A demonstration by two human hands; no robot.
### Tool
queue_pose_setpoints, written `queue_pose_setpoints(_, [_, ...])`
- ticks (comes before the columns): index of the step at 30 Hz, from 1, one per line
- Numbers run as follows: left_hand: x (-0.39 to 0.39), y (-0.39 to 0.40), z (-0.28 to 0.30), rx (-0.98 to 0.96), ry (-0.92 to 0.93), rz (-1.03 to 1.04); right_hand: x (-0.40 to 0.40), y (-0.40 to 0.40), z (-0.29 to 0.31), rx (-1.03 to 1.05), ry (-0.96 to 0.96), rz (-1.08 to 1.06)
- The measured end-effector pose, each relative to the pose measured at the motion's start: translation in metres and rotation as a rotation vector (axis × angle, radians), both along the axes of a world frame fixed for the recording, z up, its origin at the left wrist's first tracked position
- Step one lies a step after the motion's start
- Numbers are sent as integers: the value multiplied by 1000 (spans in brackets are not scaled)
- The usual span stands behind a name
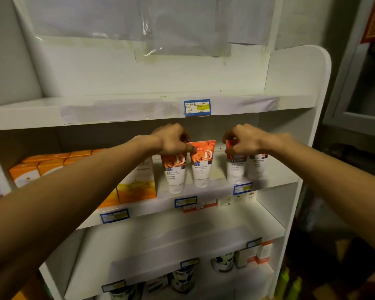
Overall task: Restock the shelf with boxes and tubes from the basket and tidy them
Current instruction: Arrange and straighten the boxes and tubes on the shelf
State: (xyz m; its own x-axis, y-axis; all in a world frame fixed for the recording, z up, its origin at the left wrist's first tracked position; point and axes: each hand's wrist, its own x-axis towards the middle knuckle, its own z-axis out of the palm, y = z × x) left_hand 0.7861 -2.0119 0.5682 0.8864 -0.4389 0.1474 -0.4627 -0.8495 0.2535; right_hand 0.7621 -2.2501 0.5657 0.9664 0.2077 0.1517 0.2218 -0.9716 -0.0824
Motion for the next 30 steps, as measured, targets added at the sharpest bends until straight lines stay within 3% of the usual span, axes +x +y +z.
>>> queue_pose_setpoints(7, [7, -13, -9, 23, -51, 0, 7, -13, -10, 54, -17, 31])
queue_pose_setpoints(30, [8, -11, -2, -76, 64, 5, 16, 4, -13, 231, 8, 152])
